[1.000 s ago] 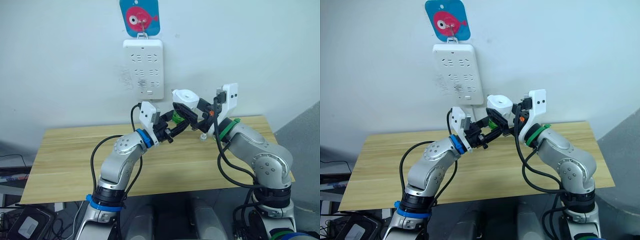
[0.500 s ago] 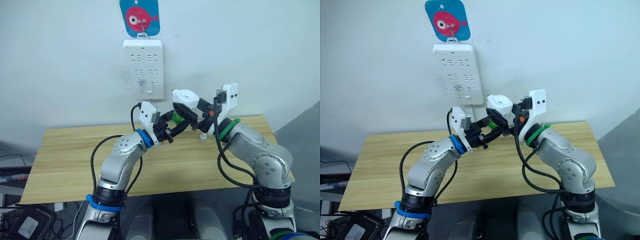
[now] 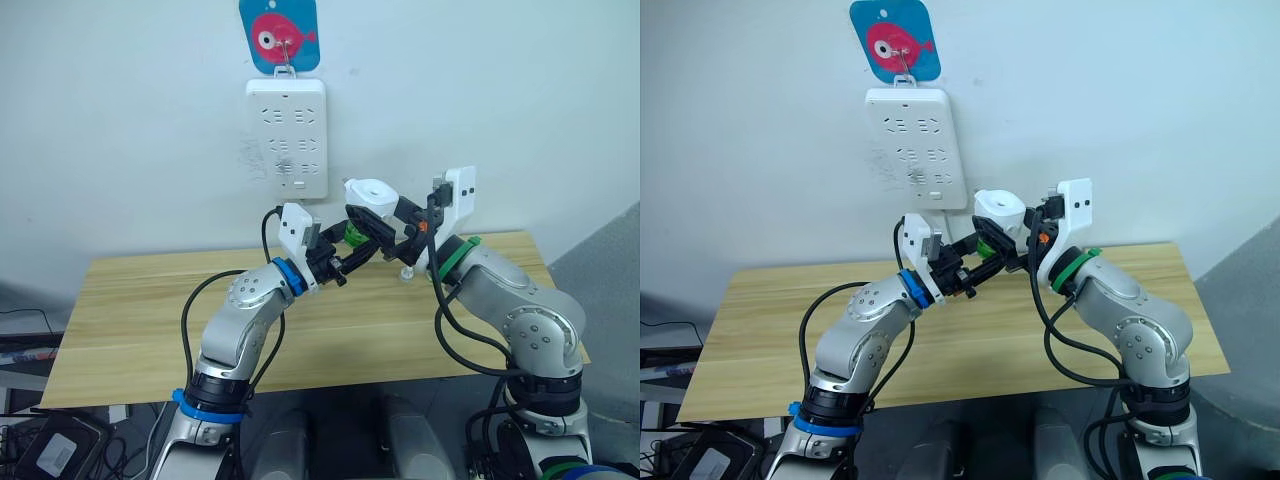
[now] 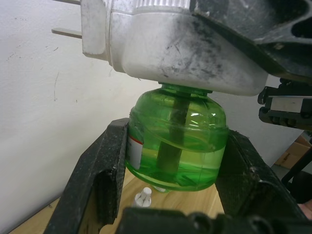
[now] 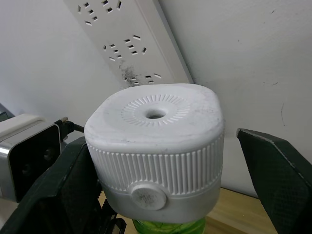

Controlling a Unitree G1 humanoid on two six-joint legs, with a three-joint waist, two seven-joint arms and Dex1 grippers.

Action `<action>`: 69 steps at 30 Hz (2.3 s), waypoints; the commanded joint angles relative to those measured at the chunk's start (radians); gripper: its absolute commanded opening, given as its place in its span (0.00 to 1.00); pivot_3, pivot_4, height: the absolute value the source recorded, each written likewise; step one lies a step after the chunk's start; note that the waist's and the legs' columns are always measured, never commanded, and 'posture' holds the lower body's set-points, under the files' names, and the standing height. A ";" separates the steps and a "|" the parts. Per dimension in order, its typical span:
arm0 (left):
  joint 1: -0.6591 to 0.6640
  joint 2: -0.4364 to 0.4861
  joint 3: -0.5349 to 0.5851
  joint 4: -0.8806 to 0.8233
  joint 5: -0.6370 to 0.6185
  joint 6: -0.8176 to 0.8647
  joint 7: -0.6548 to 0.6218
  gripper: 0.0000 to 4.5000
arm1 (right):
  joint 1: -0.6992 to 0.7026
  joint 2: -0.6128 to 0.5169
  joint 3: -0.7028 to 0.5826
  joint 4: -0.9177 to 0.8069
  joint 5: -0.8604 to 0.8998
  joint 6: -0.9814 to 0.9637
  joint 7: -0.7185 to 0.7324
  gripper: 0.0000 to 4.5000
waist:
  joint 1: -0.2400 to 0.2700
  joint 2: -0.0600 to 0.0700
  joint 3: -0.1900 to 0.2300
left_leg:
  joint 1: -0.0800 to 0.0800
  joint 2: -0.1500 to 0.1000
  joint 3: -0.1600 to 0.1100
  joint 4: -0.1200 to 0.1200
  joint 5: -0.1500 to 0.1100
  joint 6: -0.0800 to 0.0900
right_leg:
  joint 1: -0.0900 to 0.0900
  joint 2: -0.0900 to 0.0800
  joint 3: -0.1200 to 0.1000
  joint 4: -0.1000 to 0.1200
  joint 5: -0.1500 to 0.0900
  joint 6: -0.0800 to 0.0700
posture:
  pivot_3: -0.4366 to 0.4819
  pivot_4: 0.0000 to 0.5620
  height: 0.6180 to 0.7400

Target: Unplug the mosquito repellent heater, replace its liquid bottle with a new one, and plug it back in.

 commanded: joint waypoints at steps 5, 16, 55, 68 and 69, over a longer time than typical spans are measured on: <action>-0.010 -0.015 -0.006 -0.038 -0.002 -0.041 0.011 0.51 | -0.043 -0.064 0.040 -0.042 -0.071 -0.081 0.099 1.00 | 0.000 0.000 0.000 | 0.000 0.000 0.001 0.000 0.000 0.000 | 0.000 0.000 0.001 0.000 0.000 0.000 | 0.31 0.37 1.00; -0.014 -0.007 -0.009 -0.031 -0.003 -0.057 0.009 0.51 | -0.051 -0.011 -0.023 -0.011 0.035 -0.012 0.061 1.00 | 0.001 0.000 -0.001 | 0.000 0.000 0.001 0.000 0.000 0.000 | 0.000 0.000 0.001 0.001 0.000 0.000 | 0.32 0.36 1.00; 0.100 0.080 0.033 -0.124 -0.024 -0.013 0.012 1.00 | 0.037 -0.090 0.106 0.007 -0.211 -0.176 0.190 0.68 | 0.000 0.000 -0.005 | 0.001 0.000 0.001 0.000 0.000 0.000 | 0.000 0.000 0.001 0.000 0.000 0.000 | 0.34 0.38 1.00; 0.068 0.299 0.323 -0.110 -0.015 -0.052 0.072 1.00 | 0.146 -0.130 0.133 0.092 -0.435 -0.374 0.266 0.68 | 0.025 0.000 -0.005 | 0.001 0.000 -0.001 0.000 0.001 -0.002 | 0.000 0.000 0.000 0.001 0.000 0.000 | 0.42 0.39 1.00; 0.030 0.314 0.326 -0.079 -0.015 -0.056 0.063 1.00 | 0.140 -0.127 0.129 0.089 -0.432 -0.370 0.269 0.68 | 0.029 0.000 -0.005 | 0.001 0.000 -0.001 0.000 0.001 -0.002 | 0.000 0.000 0.000 0.001 0.000 0.000 | 0.42 0.39 1.00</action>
